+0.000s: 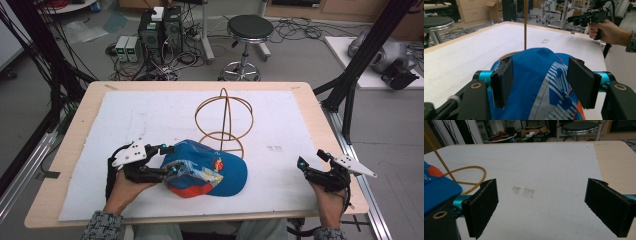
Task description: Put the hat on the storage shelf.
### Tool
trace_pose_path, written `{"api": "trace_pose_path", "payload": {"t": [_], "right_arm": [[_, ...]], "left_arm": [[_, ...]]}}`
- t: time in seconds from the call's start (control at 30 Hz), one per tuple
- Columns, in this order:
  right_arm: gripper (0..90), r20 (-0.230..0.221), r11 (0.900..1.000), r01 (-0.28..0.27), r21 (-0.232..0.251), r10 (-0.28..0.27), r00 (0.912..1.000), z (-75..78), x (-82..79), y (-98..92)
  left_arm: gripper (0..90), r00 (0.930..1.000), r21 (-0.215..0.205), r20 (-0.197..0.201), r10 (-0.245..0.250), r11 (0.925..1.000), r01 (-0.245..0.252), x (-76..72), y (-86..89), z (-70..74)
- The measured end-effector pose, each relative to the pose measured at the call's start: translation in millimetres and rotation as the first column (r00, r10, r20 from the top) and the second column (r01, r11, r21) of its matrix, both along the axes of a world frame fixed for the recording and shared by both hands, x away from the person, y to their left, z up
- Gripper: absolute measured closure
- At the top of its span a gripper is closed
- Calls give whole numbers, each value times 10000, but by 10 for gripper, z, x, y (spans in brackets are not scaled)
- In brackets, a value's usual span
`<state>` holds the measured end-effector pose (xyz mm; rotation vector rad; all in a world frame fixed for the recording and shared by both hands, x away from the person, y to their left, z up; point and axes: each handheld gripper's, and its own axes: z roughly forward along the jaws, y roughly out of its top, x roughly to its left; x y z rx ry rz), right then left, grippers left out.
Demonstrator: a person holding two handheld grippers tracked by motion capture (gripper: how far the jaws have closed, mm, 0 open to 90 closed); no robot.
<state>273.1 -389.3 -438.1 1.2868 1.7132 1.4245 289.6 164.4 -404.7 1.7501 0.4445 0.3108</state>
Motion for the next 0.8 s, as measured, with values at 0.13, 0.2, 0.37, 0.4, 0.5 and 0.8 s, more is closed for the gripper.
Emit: {"api": "trace_pose_path", "payload": {"t": [0.13, 0.2, 0.37, 0.4, 0.5, 0.8], "right_arm": [[108, 5, 10000, -14, -37, 14, 10000, 1, 2, 6], [108, -24, 10000, -9, -4, 9, 10000, 0, 1, 4], [109, -100, 10000, -12, 13, 12, 9999, -3, 5, -7], [109, -135, 10000, -5, 60, 6, 9999, -2, 5, -6], [109, -134, 10000, -1, 50, 2, 9999, -3, 4, -10], [110, -226, 9999, -5, 145, 9, 9997, -4, 4, -11]], "left_arm": [[418, 9999, 145, -90, -81, 9999, 82, 6, -21, -25], [423, 9999, 212, -65, -96, 9997, 97, 8, -23, -27], [464, 9999, 247, -53, -115, 9996, 117, 13, -35, -43], [490, 9999, 304, -55, -138, 9994, 140, 16, -33, -46], [531, 9997, 268, -65, -249, 9993, 251, 20, -32, -54], [709, 9975, 409, 132, -687, 9968, 681, 5, -41, -61]]}}
